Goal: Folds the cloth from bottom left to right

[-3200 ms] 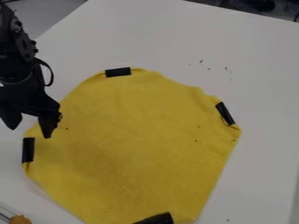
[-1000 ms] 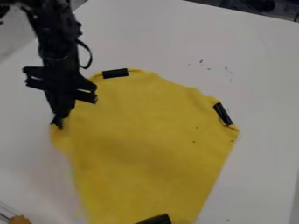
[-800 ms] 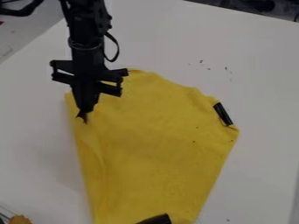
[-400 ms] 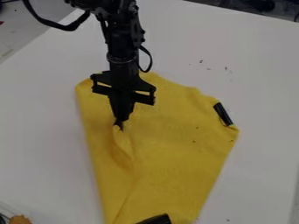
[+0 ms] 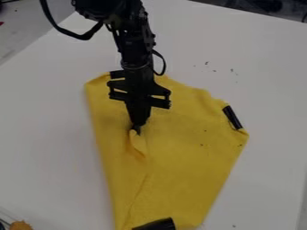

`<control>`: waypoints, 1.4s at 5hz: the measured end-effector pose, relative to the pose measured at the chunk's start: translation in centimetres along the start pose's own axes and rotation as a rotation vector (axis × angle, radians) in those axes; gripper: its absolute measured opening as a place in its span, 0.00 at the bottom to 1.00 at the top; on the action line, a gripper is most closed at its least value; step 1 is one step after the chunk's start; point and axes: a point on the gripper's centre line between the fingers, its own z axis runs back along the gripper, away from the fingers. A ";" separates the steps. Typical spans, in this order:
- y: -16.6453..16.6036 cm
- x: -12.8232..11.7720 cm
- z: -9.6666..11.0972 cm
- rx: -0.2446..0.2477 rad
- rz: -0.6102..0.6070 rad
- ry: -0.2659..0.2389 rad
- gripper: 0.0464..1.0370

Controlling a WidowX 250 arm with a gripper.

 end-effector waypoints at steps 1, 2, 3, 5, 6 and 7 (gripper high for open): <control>0.0 0.2 -0.3 -0.038 0.009 -0.001 0.21; -0.5 0.2 0.0 -0.046 0.019 0.022 0.47; -2.1 0.4 0.7 -0.051 0.028 0.057 0.78; -6.4 1.1 1.7 0.000 -0.009 0.043 0.97; -6.1 1.5 2.7 0.049 -0.065 0.020 0.96; -6.0 1.8 2.8 0.054 -0.107 -0.006 0.96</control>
